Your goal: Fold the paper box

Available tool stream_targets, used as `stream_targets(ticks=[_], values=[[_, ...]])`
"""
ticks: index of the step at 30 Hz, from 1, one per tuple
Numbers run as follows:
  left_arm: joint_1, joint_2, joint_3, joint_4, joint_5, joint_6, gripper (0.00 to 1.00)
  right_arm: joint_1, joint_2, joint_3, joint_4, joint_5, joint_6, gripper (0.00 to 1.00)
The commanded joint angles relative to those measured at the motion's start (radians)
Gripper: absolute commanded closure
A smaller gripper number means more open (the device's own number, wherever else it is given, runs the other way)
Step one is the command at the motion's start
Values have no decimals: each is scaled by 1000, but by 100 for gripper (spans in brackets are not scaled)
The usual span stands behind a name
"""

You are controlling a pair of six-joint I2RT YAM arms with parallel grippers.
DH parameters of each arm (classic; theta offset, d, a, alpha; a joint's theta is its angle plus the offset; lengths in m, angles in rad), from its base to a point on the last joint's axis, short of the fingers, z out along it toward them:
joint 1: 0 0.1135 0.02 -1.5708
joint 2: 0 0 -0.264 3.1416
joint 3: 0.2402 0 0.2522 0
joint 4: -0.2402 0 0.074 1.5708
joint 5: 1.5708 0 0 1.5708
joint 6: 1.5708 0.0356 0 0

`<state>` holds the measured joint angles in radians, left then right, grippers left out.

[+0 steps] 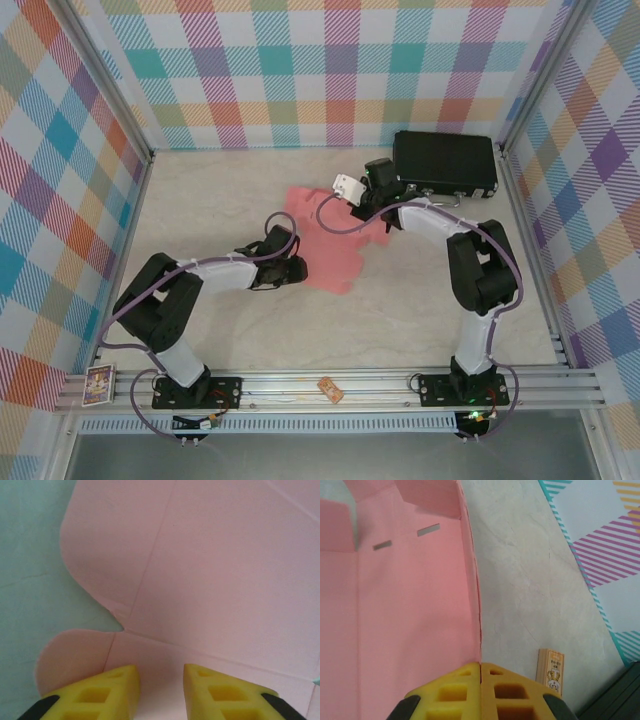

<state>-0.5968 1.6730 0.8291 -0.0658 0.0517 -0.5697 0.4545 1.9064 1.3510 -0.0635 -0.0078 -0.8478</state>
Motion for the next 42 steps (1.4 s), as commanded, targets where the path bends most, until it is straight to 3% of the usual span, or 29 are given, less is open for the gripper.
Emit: stream_targets(ticks=[1, 9, 18, 24, 42], values=[[3, 51, -9, 102, 52, -16, 75, 16, -57, -12, 53, 10, -36, 100], [1, 59, -48, 119, 30, -103, 94, 71, -99, -127, 162, 67, -72, 100], [-3, 45, -85, 159, 17, -144, 96, 133, -113, -283, 430, 153, -167, 100], [-3, 48, -93, 177, 23, -151, 96, 157, -114, -380, 560, 144, -248, 100], [-3, 36, -97, 196, 39, -132, 93, 197, -51, -470, 786, 239, -330, 100]])
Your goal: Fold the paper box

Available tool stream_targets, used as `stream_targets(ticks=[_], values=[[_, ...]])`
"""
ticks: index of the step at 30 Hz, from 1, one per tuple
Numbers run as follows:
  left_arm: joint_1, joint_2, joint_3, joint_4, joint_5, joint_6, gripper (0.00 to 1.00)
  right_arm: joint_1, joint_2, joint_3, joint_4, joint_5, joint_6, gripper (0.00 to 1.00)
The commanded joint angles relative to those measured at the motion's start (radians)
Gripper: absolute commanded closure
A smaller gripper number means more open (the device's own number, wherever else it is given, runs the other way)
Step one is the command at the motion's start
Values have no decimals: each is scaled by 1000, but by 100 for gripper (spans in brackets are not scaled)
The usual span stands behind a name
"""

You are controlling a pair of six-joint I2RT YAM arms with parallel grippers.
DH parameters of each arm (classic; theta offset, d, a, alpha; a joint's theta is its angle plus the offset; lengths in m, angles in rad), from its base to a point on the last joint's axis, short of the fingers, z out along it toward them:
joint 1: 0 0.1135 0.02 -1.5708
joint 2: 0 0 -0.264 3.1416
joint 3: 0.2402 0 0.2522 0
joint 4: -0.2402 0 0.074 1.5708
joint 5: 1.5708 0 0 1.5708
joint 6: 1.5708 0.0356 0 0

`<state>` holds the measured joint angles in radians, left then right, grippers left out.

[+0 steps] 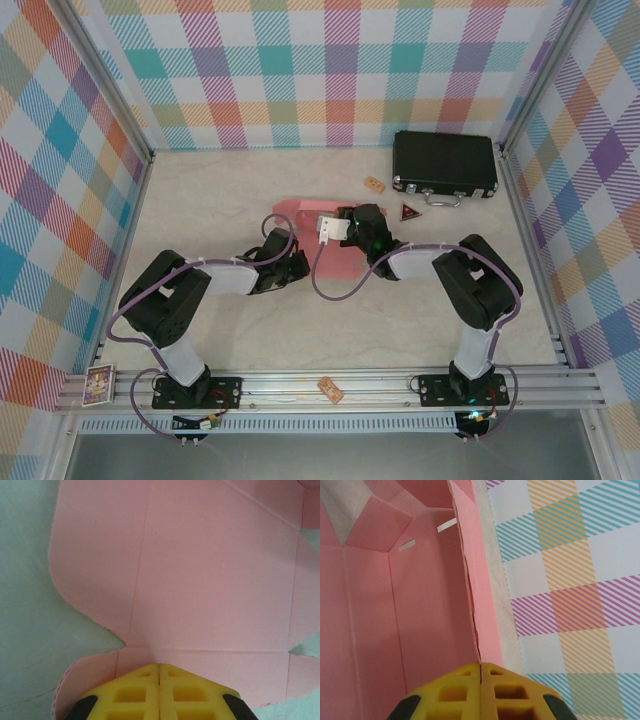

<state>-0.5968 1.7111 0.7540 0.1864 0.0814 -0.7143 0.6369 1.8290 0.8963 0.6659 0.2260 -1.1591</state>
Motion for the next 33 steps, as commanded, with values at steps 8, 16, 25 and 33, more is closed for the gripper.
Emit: stream_targets(ticks=[8, 16, 25, 33], values=[[-4, -1, -10, -63, 16, 18, 93, 24, 39, -34, 99, 30, -24, 100], [-3, -56, 10, -100, 10, 53, 87, 24, 85, -25, 215, 76, -82, 100], [-3, -76, -6, -85, 12, 54, 86, 26, 104, -30, 281, 90, -120, 100], [-3, -21, 6, -76, -3, 72, 86, 30, 99, -29, 308, 93, -144, 100]])
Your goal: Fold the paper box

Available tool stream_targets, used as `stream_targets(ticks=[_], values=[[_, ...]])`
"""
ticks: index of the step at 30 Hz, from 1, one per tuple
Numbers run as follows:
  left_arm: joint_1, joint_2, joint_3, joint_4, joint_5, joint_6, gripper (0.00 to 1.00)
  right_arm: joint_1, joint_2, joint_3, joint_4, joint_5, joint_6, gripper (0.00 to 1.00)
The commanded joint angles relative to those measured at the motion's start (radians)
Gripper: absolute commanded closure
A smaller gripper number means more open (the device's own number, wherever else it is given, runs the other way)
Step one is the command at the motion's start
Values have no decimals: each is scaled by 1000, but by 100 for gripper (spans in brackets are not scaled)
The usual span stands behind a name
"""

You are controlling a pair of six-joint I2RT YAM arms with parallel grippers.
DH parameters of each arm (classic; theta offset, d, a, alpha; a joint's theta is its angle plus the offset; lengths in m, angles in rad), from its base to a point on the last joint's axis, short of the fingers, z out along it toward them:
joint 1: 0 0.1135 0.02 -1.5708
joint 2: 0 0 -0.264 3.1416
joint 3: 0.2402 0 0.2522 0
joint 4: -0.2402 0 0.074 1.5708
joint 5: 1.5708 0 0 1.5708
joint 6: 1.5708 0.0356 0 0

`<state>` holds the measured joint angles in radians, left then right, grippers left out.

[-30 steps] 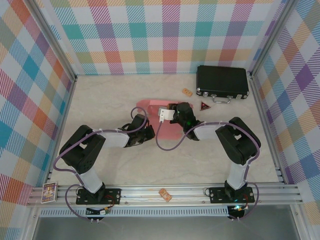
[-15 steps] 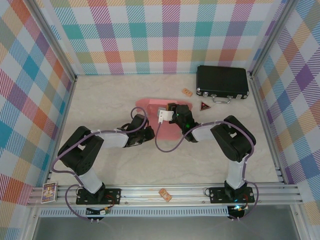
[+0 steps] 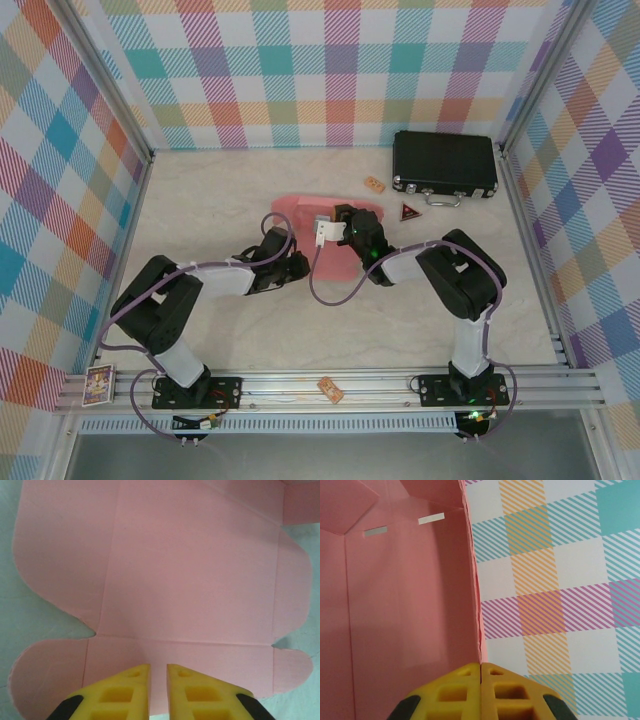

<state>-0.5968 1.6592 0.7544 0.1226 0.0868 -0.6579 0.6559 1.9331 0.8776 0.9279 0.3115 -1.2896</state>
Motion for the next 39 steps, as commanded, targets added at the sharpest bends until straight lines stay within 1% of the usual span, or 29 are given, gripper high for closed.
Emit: stream_targets(ticks=[1, 5, 9, 20, 25, 27, 30, 33, 37, 39], values=[[-4, 48, 2, 2, -10, 13, 87, 14, -10, -14, 45, 8, -10, 100], [-3, 106, -9, 64, -12, -12, 95, 25, -27, -30, 22, 5, 2, 100], [-3, 132, -8, 103, -22, -34, 98, 36, -22, -48, 42, 16, 1, 100], [-3, 108, -10, 102, -17, -33, 97, 42, 24, -39, 83, 46, -7, 100], [-3, 53, -12, 85, 3, -19, 93, 41, 58, -21, 137, 74, -55, 100], [-3, 9, -10, 67, 7, -4, 88, 36, 77, -7, 156, 79, -82, 100], [-1, -57, 2, 21, 3, 25, 83, 29, 88, 11, 178, 82, -102, 100], [3, -129, 14, -38, -9, 55, 80, 20, 83, 25, 177, 76, -97, 100], [27, -224, 14, -97, -34, 83, 76, 14, 83, 34, 190, 68, -115, 100], [57, -271, 18, -131, -54, 94, 74, 13, 87, 36, 203, 64, -123, 100]])
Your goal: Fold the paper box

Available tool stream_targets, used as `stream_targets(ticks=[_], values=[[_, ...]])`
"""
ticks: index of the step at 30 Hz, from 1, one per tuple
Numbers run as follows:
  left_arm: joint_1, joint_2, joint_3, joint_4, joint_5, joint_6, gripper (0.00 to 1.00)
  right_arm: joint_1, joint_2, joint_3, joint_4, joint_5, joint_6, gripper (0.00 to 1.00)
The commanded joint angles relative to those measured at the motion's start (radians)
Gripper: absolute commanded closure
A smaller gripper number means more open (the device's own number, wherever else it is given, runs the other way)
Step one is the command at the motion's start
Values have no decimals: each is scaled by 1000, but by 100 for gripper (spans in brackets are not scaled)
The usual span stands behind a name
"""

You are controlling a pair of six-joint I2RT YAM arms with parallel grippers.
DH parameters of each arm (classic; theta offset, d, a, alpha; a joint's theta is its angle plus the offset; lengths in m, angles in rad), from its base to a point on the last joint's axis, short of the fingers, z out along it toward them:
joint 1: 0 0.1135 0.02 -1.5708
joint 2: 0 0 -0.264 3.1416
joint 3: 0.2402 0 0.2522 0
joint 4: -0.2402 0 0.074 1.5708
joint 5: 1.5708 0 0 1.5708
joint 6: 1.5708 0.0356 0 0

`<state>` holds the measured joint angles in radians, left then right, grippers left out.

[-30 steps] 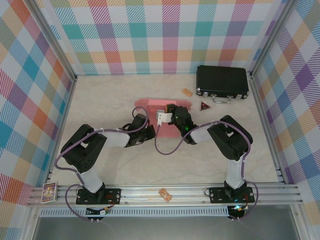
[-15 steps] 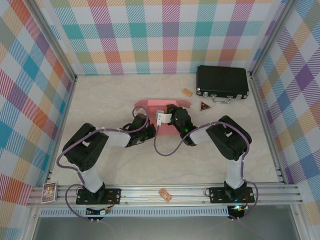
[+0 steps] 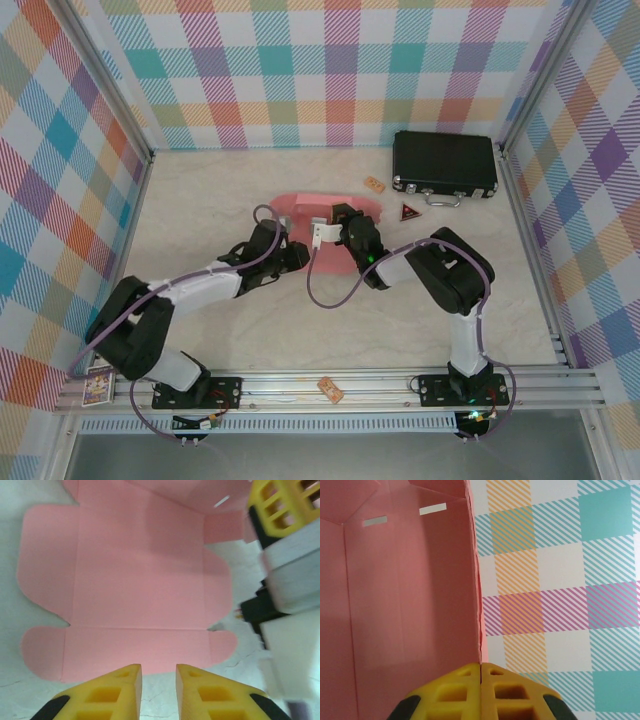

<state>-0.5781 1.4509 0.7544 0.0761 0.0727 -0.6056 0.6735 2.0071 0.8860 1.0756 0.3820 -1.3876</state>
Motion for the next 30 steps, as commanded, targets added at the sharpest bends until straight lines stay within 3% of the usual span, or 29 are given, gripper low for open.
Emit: stream_targets(ticks=[1, 8, 14, 30], values=[[59, -79, 21, -101, -47, 49, 73, -5, 13, 27, 53, -11, -27, 100], [301, -127, 55, -177, -122, 64, 71, -5, 11, 24, 55, -16, -24, 100], [433, 20, 159, -163, -108, 77, 71, -4, 13, 11, 69, -27, -15, 100], [468, 551, 677, -260, 36, 166, 71, 32, 39, 3, 91, -26, -8, 100]])
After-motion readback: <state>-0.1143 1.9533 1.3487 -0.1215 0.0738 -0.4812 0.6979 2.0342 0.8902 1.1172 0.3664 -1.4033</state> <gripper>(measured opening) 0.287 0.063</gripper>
